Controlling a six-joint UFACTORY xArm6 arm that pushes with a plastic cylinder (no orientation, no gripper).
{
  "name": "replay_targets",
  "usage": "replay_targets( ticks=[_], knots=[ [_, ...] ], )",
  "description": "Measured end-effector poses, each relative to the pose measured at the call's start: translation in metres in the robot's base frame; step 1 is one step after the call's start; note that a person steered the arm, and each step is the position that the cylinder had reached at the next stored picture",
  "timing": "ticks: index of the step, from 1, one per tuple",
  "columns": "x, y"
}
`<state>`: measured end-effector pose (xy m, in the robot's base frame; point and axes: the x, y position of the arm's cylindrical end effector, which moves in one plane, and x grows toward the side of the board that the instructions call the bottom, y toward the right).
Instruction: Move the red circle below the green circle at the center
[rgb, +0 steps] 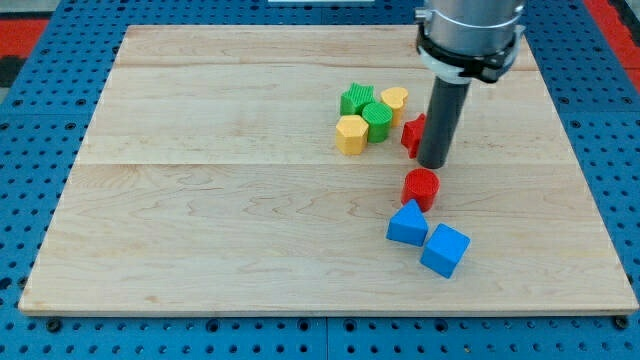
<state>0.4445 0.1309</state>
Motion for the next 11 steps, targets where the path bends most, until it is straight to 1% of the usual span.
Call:
replay_targets(
  ticks=[1, 2, 3, 4, 5, 6, 7, 8, 9, 10, 11],
  knots=[
    [0.013, 0.061],
    [0.059, 0.044],
    [0.070, 0.006],
    [0.058, -0.047],
    [0.045, -0.042],
    [0.020, -0.057],
    [0.030, -0.059],
    [0.029, -0.076],
    [0.011, -0.076],
    [0.010, -0.060],
    [0.019, -0.041]
  ],
)
